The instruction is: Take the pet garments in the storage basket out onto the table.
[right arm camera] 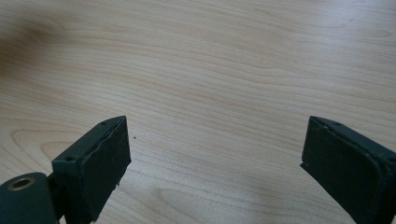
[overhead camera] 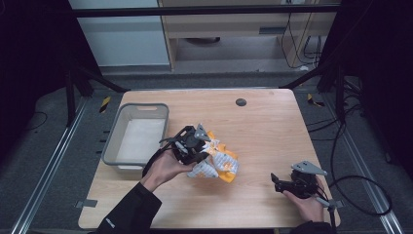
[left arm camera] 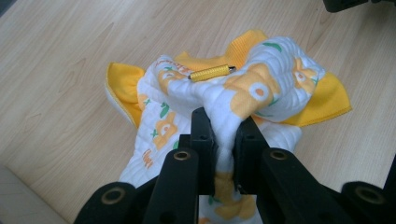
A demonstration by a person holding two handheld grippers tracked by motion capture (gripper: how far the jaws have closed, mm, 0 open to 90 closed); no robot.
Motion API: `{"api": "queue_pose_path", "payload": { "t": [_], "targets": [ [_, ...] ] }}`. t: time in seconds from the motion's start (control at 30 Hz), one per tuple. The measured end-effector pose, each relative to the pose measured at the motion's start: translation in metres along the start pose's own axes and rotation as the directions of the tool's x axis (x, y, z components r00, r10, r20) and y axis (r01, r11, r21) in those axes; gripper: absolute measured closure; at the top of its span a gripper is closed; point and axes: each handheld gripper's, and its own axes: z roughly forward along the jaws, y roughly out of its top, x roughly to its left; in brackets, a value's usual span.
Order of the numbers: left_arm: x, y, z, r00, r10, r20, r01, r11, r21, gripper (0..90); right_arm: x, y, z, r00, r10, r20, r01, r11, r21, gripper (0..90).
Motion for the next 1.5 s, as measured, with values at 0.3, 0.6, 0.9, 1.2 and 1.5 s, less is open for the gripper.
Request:
{"api": "queue_pose_path", "payload": {
  "t": [0.3,0.6,0.9,1.2,1.5],
  "targets": [
    [-0.004,-0.002,0.015,0.9998,0.002,0.022,-0.002,1.0000,0.007,81.2,-0.001,0.000,0.000,1.0000,0.000,0.001,0.000,1.000,-0.002,7.9],
    [-0.010,-0.004,0.030,0.9989,0.009,0.046,-0.010,0.9998,0.014,81.2,-0.001,0.000,0.000,1.0000,-0.001,0.002,0.001,1.000,0.000,7.9],
    [-0.013,-0.009,0.041,0.9970,0.009,0.077,-0.011,0.9997,0.023,80.8,-0.001,0.000,0.000,1.0000,-0.003,0.002,0.003,1.000,0.002,7.9],
    [-0.017,-0.012,0.050,0.9951,0.020,0.097,-0.025,0.9985,0.048,79.6,0.000,0.000,0.000,1.0000,0.002,-0.002,-0.002,1.000,0.007,7.9],
    [-0.019,-0.017,0.059,0.9937,0.021,0.110,-0.031,0.9960,0.084,74.9,-0.001,-0.001,0.001,1.0000,-0.007,0.003,0.007,1.000,0.008,7.9]
  ]
}}
